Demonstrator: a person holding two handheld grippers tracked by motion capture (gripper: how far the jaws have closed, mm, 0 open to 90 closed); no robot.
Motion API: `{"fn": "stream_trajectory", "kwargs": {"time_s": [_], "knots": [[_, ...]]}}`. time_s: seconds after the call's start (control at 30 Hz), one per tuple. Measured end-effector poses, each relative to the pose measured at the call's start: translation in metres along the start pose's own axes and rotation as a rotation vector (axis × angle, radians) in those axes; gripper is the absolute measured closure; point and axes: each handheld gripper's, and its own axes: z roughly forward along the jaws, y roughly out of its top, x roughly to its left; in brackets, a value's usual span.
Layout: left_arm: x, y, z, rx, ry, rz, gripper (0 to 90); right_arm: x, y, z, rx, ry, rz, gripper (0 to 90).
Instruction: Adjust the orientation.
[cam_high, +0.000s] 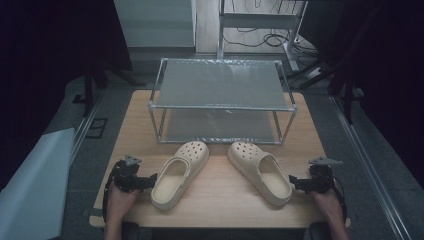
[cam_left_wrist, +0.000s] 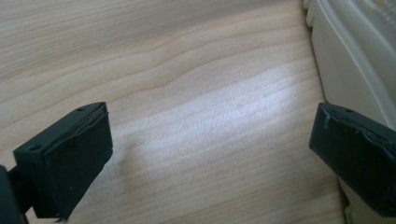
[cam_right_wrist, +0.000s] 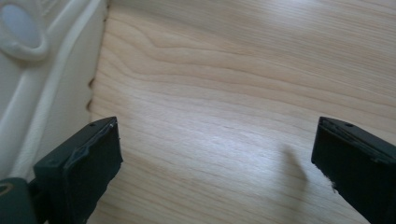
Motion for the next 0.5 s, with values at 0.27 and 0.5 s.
{"fn": "stream_trajectory", "kwargs": {"time_s": [0.27, 0.5], "knots": [[0.0051, -0.0038, 0.0002, -0.024, -0.016, -0.008, 0.0, 0.0019, 0.001, 0.002, -0.015, 0.023, -0.005, 0.1], [0.0004, -0.0009, -0.0012, 0.009, -0.028, 0.017, 0.0, 0.0025, 0.0011, 0.0038, -0.012, 0.029, -0.01, 0.0]]}}
